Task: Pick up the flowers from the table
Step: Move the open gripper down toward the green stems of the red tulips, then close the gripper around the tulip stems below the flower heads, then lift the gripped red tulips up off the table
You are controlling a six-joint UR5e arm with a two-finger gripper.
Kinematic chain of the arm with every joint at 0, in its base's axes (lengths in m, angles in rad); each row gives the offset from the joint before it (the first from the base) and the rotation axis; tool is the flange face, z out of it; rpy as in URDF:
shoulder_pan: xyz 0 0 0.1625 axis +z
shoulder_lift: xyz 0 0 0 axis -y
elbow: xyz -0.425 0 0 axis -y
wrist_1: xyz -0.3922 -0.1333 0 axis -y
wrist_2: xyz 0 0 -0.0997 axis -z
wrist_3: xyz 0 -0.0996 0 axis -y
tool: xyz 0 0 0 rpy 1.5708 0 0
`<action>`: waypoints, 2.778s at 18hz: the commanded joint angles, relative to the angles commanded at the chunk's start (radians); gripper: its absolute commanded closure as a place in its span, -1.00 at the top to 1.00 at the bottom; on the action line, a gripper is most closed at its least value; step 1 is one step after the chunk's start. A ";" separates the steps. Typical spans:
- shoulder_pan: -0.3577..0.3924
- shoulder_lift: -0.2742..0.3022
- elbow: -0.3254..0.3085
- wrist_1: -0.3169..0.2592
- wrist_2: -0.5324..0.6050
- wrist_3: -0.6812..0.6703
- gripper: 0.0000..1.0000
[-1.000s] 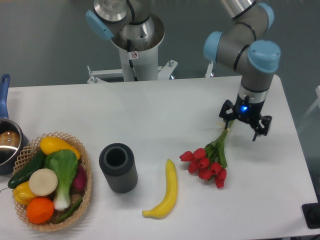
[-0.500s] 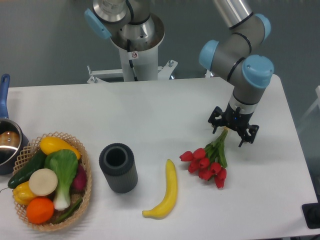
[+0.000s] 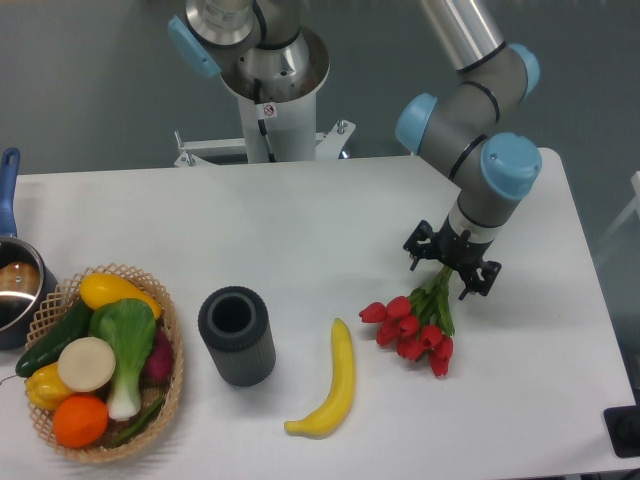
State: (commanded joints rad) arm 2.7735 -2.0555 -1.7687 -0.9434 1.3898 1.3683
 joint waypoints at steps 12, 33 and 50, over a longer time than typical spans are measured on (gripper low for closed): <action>0.003 -0.009 0.021 -0.044 -0.002 0.014 0.54; 0.006 0.049 0.006 -0.046 -0.025 -0.015 -0.32; 0.086 0.388 0.015 -0.087 -0.409 -0.123 -0.32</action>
State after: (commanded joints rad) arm 2.8593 -1.6677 -1.7533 -1.0309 0.9806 1.2458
